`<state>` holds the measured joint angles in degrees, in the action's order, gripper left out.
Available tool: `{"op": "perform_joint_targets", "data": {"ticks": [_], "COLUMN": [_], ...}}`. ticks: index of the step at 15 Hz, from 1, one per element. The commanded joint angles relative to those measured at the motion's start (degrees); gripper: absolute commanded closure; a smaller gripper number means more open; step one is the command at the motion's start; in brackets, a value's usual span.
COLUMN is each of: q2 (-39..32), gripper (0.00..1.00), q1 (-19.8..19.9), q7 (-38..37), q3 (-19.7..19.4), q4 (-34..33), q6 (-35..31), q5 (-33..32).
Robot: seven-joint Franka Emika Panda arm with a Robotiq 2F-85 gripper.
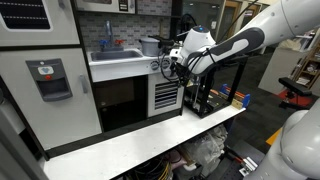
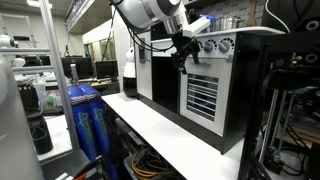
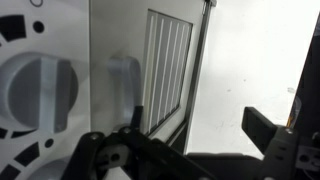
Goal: Open the kitchen cabinet, take the lid off the silver pot and put it in the kitchen cabinet
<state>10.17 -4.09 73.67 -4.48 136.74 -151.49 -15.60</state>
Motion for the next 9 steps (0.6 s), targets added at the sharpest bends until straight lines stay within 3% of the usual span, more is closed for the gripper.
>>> {"op": "perform_joint_targets", "data": {"ticks": [1, 9], "q2": [0.3, -0.4], "gripper": [0.0, 0.0], "q1": [2.0, 2.3], "q7": [-2.8, -4.9], "q3": [1.2, 1.0], "q4": [0.0, -0.5], "q6": [-2.2, -4.8], "q5": [-3.6, -6.1]}}
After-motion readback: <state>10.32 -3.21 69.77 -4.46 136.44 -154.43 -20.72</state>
